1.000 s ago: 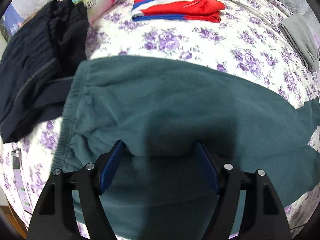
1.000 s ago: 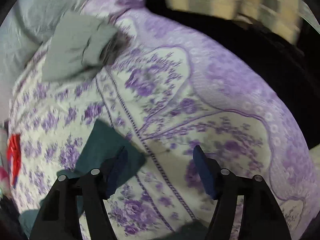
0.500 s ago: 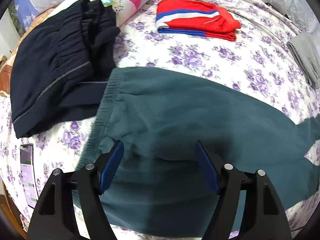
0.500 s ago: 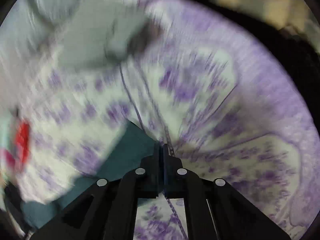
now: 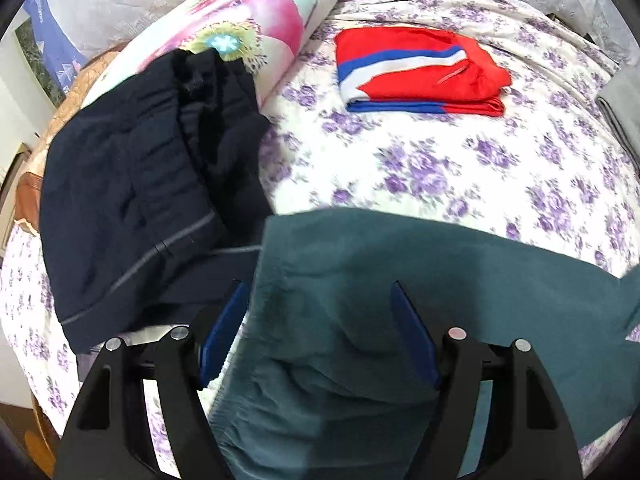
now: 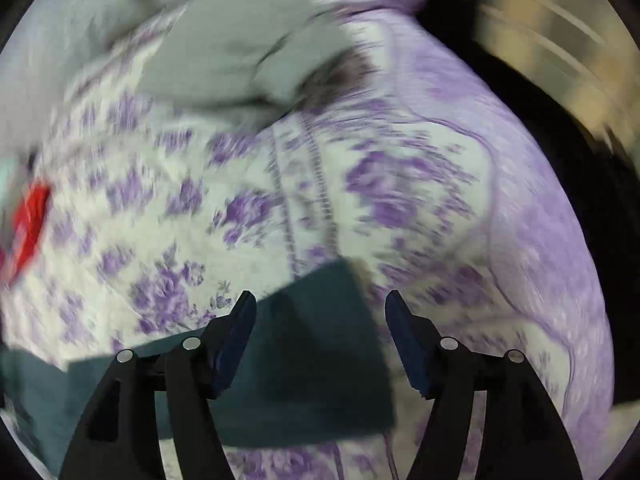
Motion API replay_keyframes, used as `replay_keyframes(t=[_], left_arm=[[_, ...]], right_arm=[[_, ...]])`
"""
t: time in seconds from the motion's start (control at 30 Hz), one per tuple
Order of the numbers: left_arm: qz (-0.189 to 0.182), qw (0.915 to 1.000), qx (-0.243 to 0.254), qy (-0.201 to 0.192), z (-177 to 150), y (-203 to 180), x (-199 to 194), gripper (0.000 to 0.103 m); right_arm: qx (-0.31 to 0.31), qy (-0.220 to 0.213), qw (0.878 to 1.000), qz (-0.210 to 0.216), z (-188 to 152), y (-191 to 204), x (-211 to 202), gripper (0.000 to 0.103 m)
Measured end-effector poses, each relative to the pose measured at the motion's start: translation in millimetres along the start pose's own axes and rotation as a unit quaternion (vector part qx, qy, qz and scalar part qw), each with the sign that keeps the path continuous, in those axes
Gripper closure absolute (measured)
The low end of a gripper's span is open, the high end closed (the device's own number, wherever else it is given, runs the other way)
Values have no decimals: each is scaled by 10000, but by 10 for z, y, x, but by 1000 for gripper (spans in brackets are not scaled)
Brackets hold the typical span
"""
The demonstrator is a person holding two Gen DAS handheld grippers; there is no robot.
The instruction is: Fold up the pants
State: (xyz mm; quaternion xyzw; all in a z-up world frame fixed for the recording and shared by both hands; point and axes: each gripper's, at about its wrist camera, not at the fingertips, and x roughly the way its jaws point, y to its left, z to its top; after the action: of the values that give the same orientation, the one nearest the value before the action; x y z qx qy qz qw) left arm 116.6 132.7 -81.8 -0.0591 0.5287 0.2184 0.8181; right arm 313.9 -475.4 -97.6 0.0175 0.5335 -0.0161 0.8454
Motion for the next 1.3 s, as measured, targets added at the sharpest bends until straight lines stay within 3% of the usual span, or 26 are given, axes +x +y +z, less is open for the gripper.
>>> replay_keyframes(t=[0.03, 0.07, 0.1, 0.17, 0.23, 0.27, 0.33, 0.37, 0.43, 0.47, 0.5, 0.53, 0.67, 0.77, 0.8, 0.87, 0.9, 0.93, 1.03, 1.17, 1.23, 1.27, 1.3], left_arm=[[-38, 10000, -13, -13, 13, 10, -3, 32], [-44, 10000, 2, -18, 18, 9, -2, 32], [-15, 10000, 38, -29, 24, 7, 3, 32], [101, 9999, 111, -71, 37, 14, 11, 32], [88, 9999, 53, -136, 54, 61, 18, 32], [35, 9999, 0, -118, 63, 88, 35, 32], [-30, 10000, -33, -6, 87, 129, 106, 32], [-32, 10000, 30, 23, 108, 134, 140, 32], [-32, 9998, 197, 59, 152, 129, 193, 32], [-54, 9995, 310, 77, 188, 122, 218, 32], [-81, 9991, 405, 74, 217, 115, 235, 32], [-128, 9982, 585, 63, 268, 93, 264, 32], [-328, 9916, 1225, 239, 422, 15, 447, 32], [-551, 9831, 1704, 392, 464, -61, 564, 32], [-614, 9803, 1820, 451, 463, -82, 607, 37], [-706, 9737, 2088, 579, 446, -120, 698, 55], [-789, 9699, 2209, 655, 431, -140, 737, 92], [-1000, 9640, 2308, 865, 406, -169, 796, 100], [-977, 9613, 2470, 733, 369, -202, 786, 101], [-1100, 9656, 2258, 671, 406, -140, 746, 101], [-1176, 9686, 2098, 636, 438, -95, 717, 101], [-1199, 9693, 2056, 626, 448, -82, 709, 101], [-1197, 9699, 2030, 611, 462, -73, 703, 101]], right_arm=[[-145, 44, 9998, -102, 32, 52, 83, 38], [-208, 169, 9995, -175, 71, 75, 201, 74], [-165, 331, 9992, -153, 105, 76, 262, 97], [203, 221, 9995, -85, 162, -31, 179, 97], [673, -417, 9962, -370, 172, -219, -84, 96], [1029, -608, 9914, -536, 151, -334, -134, 86], [1343, -510, 9863, -810, 124, -471, -53, 77], [1259, -143, 9880, -881, 123, -485, 36, 73], [1124, -191, 9876, -1080, 151, -460, -35, 42], [1000, -560, 9848, -1307, 175, -383, -189, 25], [887, -857, 9829, -1367, 176, -316, -320, 23], [713, -1103, 9834, -1251, 198, -205, -439, 23], [-57, -1176, 9927, -255, 215, 316, -617, 23], [-586, -976, 9929, 336, 253, 834, -556, 23], [-739, -881, 9916, 586, 215, 991, -535, 23], [-1138, -599, 9860, 1059, 152, 1273, -498, 23], [-1304, -501, 9836, 1139, 136, 1370, -490, 23], [-1633, -353, 9779, 1257, 90, 1559, -441, 23], [-2365, 1, 9591, 1556, -11, 1838, -325, 23], [-3328, 612, 9230, 1834, -192, 2209, -81, 28], [-3647, 880, 9083, 1852, -278, 2349, 30, 42], [-3774, 1072, 9009, 1856, -322, 2390, 90, 71], [-3891, 1229, 8938, 1861, -365, 2431, 133, 89]])
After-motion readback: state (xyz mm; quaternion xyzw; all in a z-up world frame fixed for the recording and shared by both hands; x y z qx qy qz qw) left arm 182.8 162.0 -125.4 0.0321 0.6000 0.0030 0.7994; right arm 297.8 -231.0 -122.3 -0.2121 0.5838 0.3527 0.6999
